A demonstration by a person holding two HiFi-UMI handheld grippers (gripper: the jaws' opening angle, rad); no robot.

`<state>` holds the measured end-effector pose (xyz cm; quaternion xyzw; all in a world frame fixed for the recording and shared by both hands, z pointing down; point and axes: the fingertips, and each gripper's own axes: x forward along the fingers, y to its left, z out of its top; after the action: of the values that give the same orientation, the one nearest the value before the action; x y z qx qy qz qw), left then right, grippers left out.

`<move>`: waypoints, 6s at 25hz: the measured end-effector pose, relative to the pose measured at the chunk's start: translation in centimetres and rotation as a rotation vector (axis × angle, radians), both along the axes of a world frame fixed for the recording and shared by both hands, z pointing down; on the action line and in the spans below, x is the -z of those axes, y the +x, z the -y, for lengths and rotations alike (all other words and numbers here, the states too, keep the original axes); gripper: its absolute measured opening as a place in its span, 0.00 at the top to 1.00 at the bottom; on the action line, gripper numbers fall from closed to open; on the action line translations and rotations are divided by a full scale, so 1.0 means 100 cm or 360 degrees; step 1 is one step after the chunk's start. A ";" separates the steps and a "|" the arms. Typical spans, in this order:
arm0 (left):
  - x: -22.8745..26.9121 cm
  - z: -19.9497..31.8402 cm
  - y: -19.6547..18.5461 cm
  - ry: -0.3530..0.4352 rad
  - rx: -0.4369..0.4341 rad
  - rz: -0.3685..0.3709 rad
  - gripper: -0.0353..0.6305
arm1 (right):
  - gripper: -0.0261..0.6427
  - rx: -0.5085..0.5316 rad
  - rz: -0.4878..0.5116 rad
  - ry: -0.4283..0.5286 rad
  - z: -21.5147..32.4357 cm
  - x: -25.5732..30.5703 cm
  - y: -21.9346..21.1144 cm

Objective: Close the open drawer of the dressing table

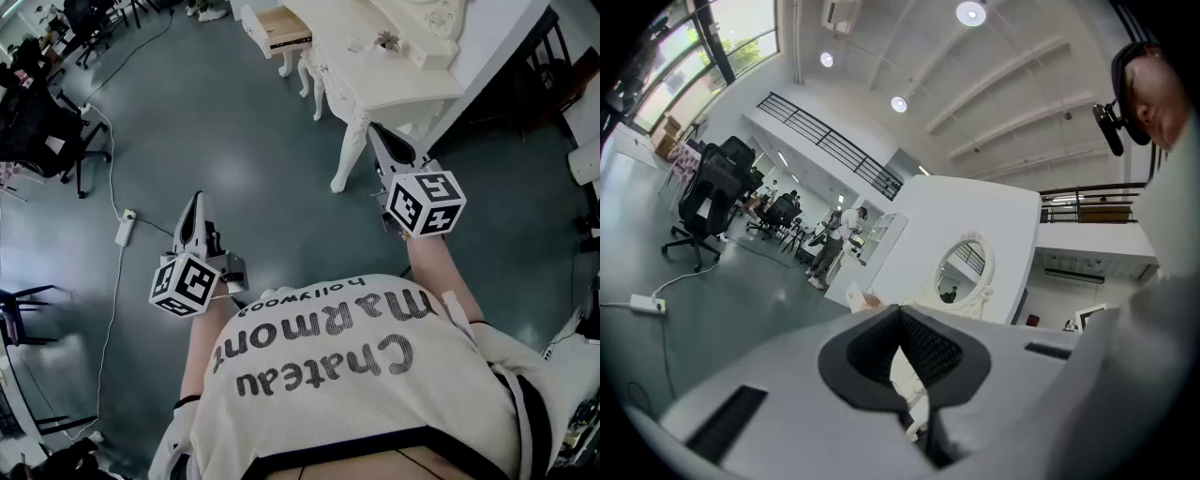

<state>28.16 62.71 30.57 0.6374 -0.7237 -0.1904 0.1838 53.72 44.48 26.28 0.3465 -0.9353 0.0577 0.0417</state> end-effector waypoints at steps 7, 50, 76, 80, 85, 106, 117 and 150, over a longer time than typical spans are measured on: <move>-0.007 0.000 -0.002 -0.0033 -0.0013 -0.0013 0.94 | 0.91 0.0000 0.0024 -0.0055 0.004 -0.010 -0.005; -0.039 0.220 -0.288 -0.0214 -0.0153 -0.0085 0.94 | 0.91 -0.0207 0.0048 -0.0436 0.220 -0.074 -0.270; -0.017 0.443 -0.353 -0.0118 0.0053 -0.0062 0.94 | 0.91 -0.0043 0.0102 -0.0472 0.480 -0.083 -0.352; -0.028 0.454 -0.365 -0.0150 0.0133 -0.0064 0.94 | 0.91 -0.0033 0.0143 -0.0554 0.506 -0.102 -0.361; -0.044 0.460 -0.390 -0.0197 0.0194 -0.0140 0.94 | 0.91 -0.0008 0.0081 -0.0693 0.514 -0.138 -0.392; -0.040 0.661 -0.569 -0.0260 -0.0108 -0.0136 0.94 | 0.83 -0.0331 0.0135 -0.1123 0.617 -0.222 -0.548; -0.051 0.722 -0.644 -0.0326 -0.0192 -0.0150 0.94 | 0.71 -0.0833 0.0383 -0.1475 0.660 -0.285 -0.575; -0.060 0.772 -0.685 -0.0304 -0.0232 -0.0174 0.94 | 0.75 -0.1294 0.0289 -0.1716 0.704 -0.344 -0.562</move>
<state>-40.29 -14.44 36.59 0.6565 -0.6791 -0.1412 0.2963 -2.52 -25.90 60.65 0.5952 -0.5710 0.5557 0.1049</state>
